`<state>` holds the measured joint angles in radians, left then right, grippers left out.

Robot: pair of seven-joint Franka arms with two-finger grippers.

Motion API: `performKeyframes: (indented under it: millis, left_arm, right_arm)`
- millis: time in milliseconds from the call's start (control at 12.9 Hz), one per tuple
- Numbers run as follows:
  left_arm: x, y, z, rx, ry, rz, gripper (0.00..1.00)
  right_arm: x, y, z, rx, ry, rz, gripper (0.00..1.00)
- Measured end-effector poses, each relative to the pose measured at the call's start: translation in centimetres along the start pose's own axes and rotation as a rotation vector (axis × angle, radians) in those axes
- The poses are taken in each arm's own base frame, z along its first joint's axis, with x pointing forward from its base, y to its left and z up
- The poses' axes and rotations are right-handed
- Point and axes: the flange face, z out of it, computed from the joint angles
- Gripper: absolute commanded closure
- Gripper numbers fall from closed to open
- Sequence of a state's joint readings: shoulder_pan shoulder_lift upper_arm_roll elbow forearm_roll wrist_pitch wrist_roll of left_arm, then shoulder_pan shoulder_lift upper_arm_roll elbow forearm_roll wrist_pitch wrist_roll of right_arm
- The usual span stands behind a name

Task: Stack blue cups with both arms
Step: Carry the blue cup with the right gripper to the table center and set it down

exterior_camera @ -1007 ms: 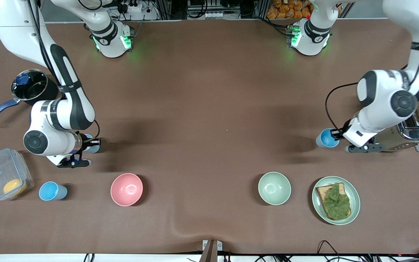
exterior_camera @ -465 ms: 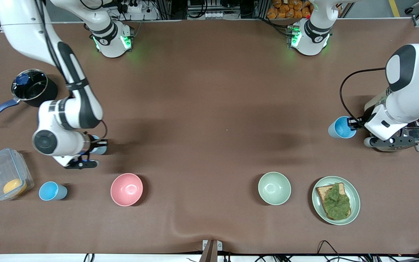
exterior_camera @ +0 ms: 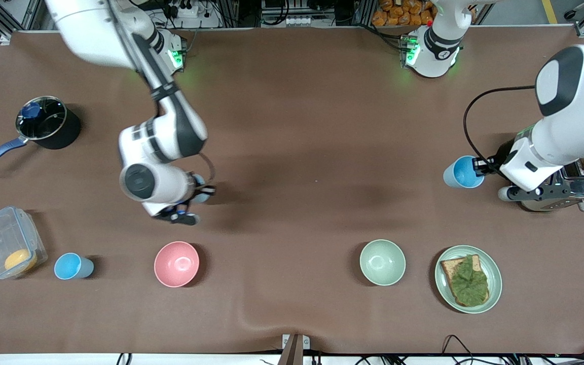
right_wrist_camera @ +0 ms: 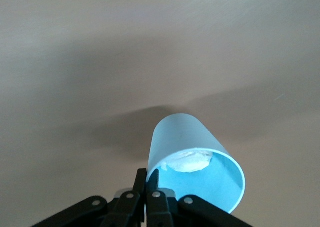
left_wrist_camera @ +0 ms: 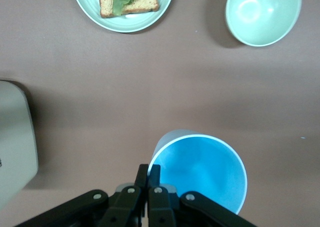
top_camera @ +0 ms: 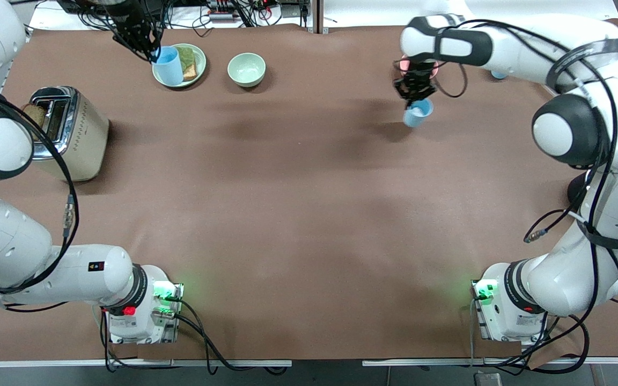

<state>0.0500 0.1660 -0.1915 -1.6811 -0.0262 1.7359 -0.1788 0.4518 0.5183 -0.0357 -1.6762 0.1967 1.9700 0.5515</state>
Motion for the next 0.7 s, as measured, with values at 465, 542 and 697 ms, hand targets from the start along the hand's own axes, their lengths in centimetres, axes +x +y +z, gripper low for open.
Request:
performKeyframes:
  millis: [465,542,697]
  left_arm:
    - [-0.2,0.9,-1.4,-0.001,0.002,0.002,1.00]
    - [-0.2,1.0,-1.4,-0.001,0.001,0.002,1.00]
    - [-0.3,1.5,-1.3,-0.001,-0.001,0.007,1.00]
  right_arm:
    - [-5.3,-11.5,3.9,0.033,0.067,0.112,1.00]
    - [-5.7,-12.3,4.7,0.045,0.065,0.113,1.00]
    - [-5.9,-13.0,5.6,0.054,0.059,0.118,0.51]
